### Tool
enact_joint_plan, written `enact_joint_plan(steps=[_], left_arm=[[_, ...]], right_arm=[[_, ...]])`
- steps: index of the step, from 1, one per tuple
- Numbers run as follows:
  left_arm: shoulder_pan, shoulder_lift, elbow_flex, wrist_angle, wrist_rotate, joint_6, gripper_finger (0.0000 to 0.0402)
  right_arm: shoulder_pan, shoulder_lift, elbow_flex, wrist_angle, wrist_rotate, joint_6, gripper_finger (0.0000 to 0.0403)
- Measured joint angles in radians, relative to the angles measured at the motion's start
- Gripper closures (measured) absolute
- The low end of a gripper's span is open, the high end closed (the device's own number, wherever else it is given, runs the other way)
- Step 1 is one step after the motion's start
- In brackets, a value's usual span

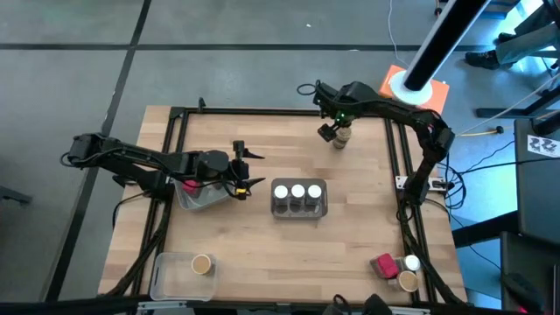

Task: Sort spices by type
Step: Put the top gold seasoning bottle into the transparent bin

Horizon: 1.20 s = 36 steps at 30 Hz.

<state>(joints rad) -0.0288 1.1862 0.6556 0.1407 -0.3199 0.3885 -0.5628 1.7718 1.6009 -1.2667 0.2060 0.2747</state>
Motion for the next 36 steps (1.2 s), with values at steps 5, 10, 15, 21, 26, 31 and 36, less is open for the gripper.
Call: enact_joint_plan(steps=[5,10,15,21,26,31,36], left_arm=[[0.000,0.000,0.000,-0.002,0.000,0.000,0.0099],[0.000,0.000,0.000,-0.002,0.000,0.003,0.0099],[0.000,0.000,0.000,-0.002,0.000,0.010,0.0099],[0.000,0.000,0.000,0.001,0.000,0.011,0.0099],[0.000,0.000,0.000,0.002,0.000,0.008,0.0099],[0.000,0.000,0.000,0.003,0.000,0.007,0.0099],[0.000,0.000,0.000,0.007,0.000,0.005,0.0099]], right_arm=[[-0.048,0.000,-0.014,-0.033,0.013,-0.032,0.0024],[-0.092,0.000,-0.099,0.025,-0.030,-0.065,0.0024],[-0.100,0.001,-0.146,0.094,-0.072,-0.075,0.0024],[-0.098,-0.001,-0.194,0.137,-0.106,-0.078,0.0024],[-0.099,-0.001,-0.265,0.192,-0.100,-0.097,0.0024],[-0.099,-0.001,-0.313,0.260,-0.095,-0.098,0.0024],[-0.099,-0.001,-0.322,0.275,-0.095,-0.097,0.0024]])
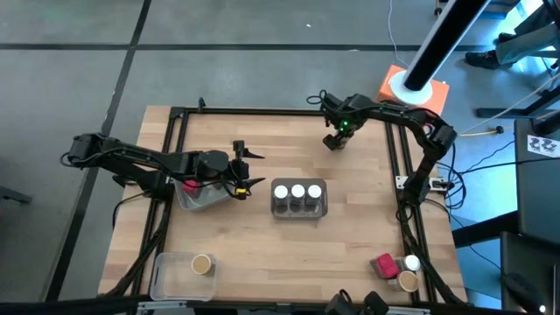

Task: Sort spices by type
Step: Put the top gold seasoning bottle into the transparent bin

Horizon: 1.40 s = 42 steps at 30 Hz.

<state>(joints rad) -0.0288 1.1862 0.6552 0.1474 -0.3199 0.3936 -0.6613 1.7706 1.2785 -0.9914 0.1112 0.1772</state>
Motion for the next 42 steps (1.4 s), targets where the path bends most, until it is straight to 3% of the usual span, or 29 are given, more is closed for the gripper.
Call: enact_joint_plan(steps=[5,11,26,33,42], left_arm=[[0.000,0.000,0.000,0.000,0.000,-0.001,0.0099],[0.000,0.000,0.000,-0.001,0.000,-0.005,0.0099],[-0.015,0.000,0.000,-0.058,-0.001,-0.070,0.0099],[-0.069,0.000,0.000,-0.137,-0.011,-0.160,0.0098],[-0.167,-0.083,0.000,-0.305,-0.116,-0.320,0.0099]], right_arm=[[0.000,0.000,0.000,-0.003,0.000,-0.001,0.0044],[0.000,-0.001,0.001,-0.002,0.004,-0.019,0.0120],[0.034,-0.021,0.009,-0.011,0.054,-0.035,0.0120],[0.137,-0.061,0.088,-0.014,0.062,-0.010,0.0120],[0.322,-0.068,0.241,0.019,0.062,0.017,0.0120]])
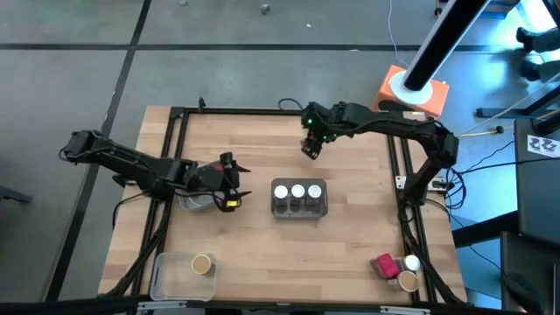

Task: Sort spices by type
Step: Put the top gold seasoning bottle into the transparent bin

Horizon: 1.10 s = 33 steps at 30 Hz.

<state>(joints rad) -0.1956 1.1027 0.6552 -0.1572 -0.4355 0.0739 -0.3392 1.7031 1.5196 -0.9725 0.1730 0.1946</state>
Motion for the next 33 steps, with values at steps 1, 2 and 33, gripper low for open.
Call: enact_joint_plan(steps=[1,2,33], left_arm=[[-0.012,-0.019,0.000,-0.025,-0.001,-0.025,0.0099],[-0.025,-0.038,0.000,-0.053,-0.001,-0.052,0.0098],[-0.263,-0.130,0.000,-0.280,0.001,-0.372,0.0098]], right_arm=[[0.020,0.000,0.014,0.005,0.000,0.006,0.0120],[0.044,0.000,0.030,0.006,0.000,0.011,0.0120],[0.587,0.146,0.069,0.573,-0.036,-0.028,0.0120]])
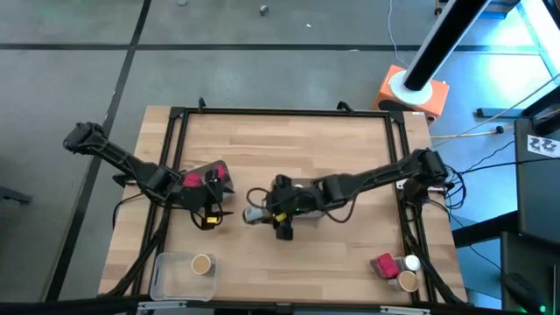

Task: Sort spices by type
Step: Put the top gold seasoning bottle into the transparent bin

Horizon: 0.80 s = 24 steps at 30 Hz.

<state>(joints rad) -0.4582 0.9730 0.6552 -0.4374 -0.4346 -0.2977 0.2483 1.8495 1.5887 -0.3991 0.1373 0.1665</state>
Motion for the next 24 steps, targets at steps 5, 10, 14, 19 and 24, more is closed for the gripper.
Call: enact_joint_plan(steps=[5,10,14,19,24], left_arm=[[-0.007,0.000,0.000,0.004,-0.001,0.017,0.0098],[-0.006,0.000,0.000,0.010,-0.048,0.017,0.0098],[-0.007,0.000,0.000,0.012,-0.048,0.013,0.0099],[-0.006,0.000,0.000,0.032,-0.050,0.016,0.0098],[0.002,0.000,0.000,0.034,-0.049,0.012,0.0098]], right_arm=[[0.029,0.047,0.000,0.034,-0.028,-0.017,0.0120],[0.066,0.082,0.000,0.047,-0.078,-0.011,0.0120],[0.092,0.133,0.016,0.045,-0.081,-0.009,0.0120],[0.099,0.209,0.145,-0.069,-0.078,0.010,0.0120],[0.098,0.290,0.309,-0.257,-0.079,0.044,0.0120]])
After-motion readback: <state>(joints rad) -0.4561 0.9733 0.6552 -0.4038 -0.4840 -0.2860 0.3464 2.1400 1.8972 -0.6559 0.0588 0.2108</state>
